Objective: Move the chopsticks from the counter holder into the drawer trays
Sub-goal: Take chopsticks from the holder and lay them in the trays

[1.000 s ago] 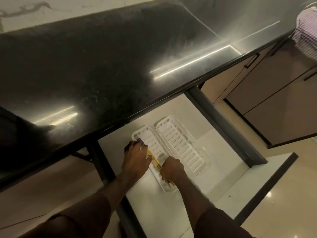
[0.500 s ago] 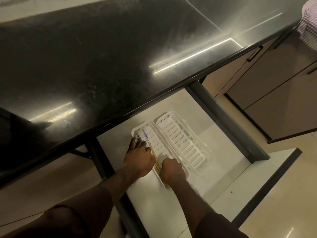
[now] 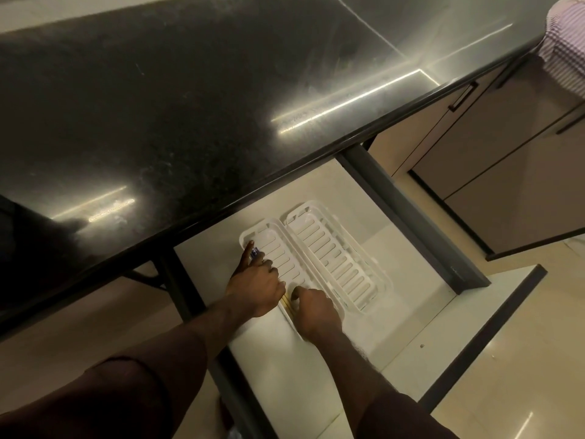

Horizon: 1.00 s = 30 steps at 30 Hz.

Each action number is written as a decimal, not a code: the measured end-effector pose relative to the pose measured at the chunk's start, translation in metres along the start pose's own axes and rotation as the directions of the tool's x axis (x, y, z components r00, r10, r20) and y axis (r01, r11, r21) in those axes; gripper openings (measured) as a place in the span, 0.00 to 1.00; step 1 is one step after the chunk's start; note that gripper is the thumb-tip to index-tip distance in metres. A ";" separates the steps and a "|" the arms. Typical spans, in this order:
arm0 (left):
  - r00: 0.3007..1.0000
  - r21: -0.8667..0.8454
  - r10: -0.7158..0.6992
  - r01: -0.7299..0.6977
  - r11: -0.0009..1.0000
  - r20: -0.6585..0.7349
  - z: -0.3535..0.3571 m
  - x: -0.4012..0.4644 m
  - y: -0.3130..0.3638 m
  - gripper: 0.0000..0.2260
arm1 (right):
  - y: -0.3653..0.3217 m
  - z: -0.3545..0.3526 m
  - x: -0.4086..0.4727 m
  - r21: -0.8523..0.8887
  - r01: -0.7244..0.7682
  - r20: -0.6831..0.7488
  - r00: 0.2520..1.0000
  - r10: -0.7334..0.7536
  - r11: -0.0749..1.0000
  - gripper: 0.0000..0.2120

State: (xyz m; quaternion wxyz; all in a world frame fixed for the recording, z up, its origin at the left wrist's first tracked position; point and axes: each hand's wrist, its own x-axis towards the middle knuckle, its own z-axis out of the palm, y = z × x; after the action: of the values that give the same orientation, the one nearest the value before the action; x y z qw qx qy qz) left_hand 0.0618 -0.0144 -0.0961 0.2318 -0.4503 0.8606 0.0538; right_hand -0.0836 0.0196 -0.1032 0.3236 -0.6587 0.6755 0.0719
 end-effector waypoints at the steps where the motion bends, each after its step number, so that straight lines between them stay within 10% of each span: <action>1: 1.000 0.002 0.004 -0.004 1.000 0.003 0.001 0.001 -0.001 0.14 | 0.000 -0.001 -0.001 0.005 -0.002 0.005 1.000 0.002 1.000 0.14; 19: 0.940 -0.452 -0.139 -0.018 0.892 -0.311 -0.044 -0.032 -0.015 0.18 | -0.014 -0.084 -0.054 0.179 0.002 -0.229 0.973 0.039 0.984 0.17; 30: 0.693 -0.579 -0.381 -0.065 0.813 -0.613 -0.146 -0.138 -0.041 0.17 | -0.079 -0.170 -0.141 0.212 0.295 -0.445 0.878 -0.176 0.932 0.14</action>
State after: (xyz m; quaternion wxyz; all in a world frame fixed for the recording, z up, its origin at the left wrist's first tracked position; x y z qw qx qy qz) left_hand 0.1106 0.0208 0.0996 -0.2527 -0.5590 0.7827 0.1055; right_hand -0.0784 0.0397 0.1300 0.2654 -0.6853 0.6463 -0.2053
